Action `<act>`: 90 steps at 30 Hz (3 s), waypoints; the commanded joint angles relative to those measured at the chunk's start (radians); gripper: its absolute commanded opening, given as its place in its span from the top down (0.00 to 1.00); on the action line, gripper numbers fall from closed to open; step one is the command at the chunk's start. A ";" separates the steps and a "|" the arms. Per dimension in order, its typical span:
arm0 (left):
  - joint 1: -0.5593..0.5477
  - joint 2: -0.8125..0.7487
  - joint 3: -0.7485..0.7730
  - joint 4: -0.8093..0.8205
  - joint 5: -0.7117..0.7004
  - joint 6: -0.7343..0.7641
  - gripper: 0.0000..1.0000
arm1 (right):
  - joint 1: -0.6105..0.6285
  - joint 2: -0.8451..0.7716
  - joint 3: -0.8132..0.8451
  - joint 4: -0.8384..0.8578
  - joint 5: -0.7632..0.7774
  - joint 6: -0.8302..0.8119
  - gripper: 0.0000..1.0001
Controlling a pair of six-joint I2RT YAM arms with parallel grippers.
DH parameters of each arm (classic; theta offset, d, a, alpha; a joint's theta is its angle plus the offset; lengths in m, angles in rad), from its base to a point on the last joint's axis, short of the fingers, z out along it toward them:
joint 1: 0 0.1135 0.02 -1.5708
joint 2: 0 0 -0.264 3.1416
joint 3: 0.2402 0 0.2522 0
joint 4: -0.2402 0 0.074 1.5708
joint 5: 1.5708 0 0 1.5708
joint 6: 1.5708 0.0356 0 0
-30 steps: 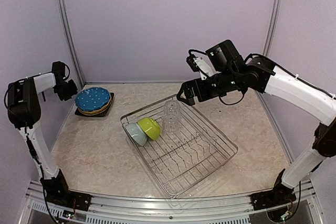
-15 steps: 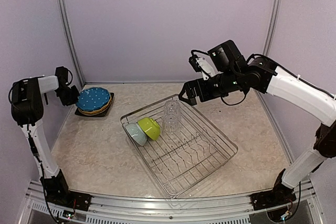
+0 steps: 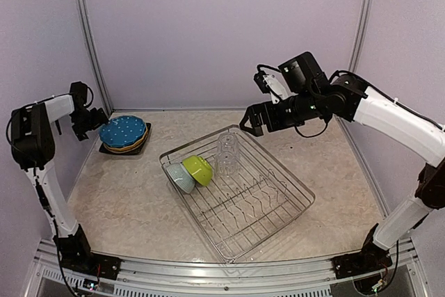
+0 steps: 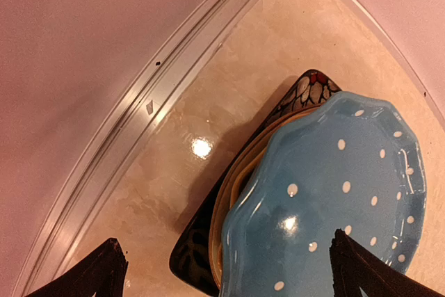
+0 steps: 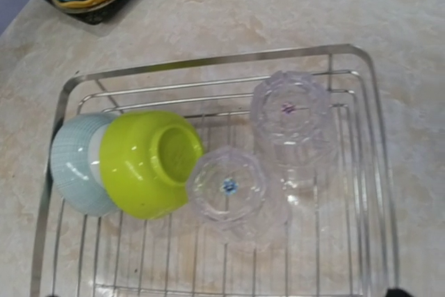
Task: Unload the mixed dishes from the dish rack
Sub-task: Grab the cup from the dish rack.
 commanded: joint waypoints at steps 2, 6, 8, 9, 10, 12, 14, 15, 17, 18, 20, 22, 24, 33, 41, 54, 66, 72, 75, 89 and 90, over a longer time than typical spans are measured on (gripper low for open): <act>-0.006 -0.153 0.063 -0.095 -0.103 -0.043 0.01 | -0.038 -0.027 0.029 -0.002 0.049 0.015 0.01; -0.004 -0.259 0.052 -0.114 -0.075 -0.086 0.01 | -0.042 -0.017 0.082 -0.052 0.173 0.037 0.01; -0.003 -0.313 0.050 -0.121 -0.047 -0.097 0.01 | -0.043 -0.017 0.095 -0.069 0.218 0.033 0.01; -0.004 -0.353 0.048 -0.121 -0.029 -0.099 0.01 | -0.044 -0.020 0.097 -0.070 0.238 0.027 0.01; -0.002 -0.386 0.043 -0.120 -0.010 -0.101 0.01 | -0.046 -0.024 0.095 -0.066 0.250 0.022 0.01; -0.002 -0.446 0.035 -0.122 0.049 -0.107 0.01 | -0.049 -0.044 0.073 -0.022 0.265 0.009 0.01; -0.003 -0.491 0.030 -0.133 0.137 -0.119 0.01 | -0.050 -0.084 0.025 0.055 0.274 -0.015 0.01; -0.007 -0.506 0.031 -0.146 0.181 -0.116 0.01 | -0.051 -0.109 -0.010 0.102 0.276 -0.024 0.01; -0.038 -0.529 0.042 -0.200 0.217 -0.092 0.01 | -0.059 -0.156 -0.065 0.158 0.275 -0.014 0.01; -0.072 -0.535 0.048 -0.222 0.215 -0.072 0.01 | -0.066 -0.168 -0.076 0.161 0.276 -0.011 0.01; -0.132 -0.552 0.037 -0.256 0.203 -0.032 0.01 | -0.080 -0.158 -0.053 0.103 0.257 -0.017 0.01; -0.195 -0.575 -0.002 -0.256 0.216 0.001 0.01 | -0.088 -0.124 -0.013 0.019 0.203 -0.069 0.01; -0.277 -0.608 -0.044 -0.258 0.206 0.029 0.01 | -0.089 -0.091 0.006 -0.031 0.160 -0.112 0.01; -0.501 -0.705 -0.166 -0.287 0.057 -0.101 0.01 | -0.100 0.046 0.015 -0.033 0.049 -0.213 0.01; -0.560 -0.717 -0.164 -0.329 -0.050 -0.177 0.01 | -0.096 0.156 -0.007 0.005 -0.100 -0.173 0.06; -0.552 -0.639 -0.100 -0.320 -0.082 -0.152 0.01 | -0.035 0.348 0.081 -0.024 -0.079 -0.210 0.10; -0.500 -0.645 -0.123 -0.303 -0.035 -0.160 0.01 | 0.022 0.507 0.196 -0.039 -0.044 -0.238 0.13; -0.489 -0.653 -0.138 -0.305 -0.025 -0.167 0.01 | 0.030 0.558 0.241 -0.046 -0.051 -0.266 0.17; -0.484 -0.655 -0.140 -0.311 -0.021 -0.169 0.01 | 0.033 0.575 0.250 -0.046 -0.048 -0.278 0.19; -0.476 -0.665 -0.153 -0.320 -0.019 -0.174 0.01 | 0.036 0.622 0.259 -0.044 -0.014 -0.314 0.30; -0.476 -0.666 -0.153 -0.319 -0.018 -0.174 0.01 | 0.036 0.618 0.260 -0.044 -0.014 -0.315 0.35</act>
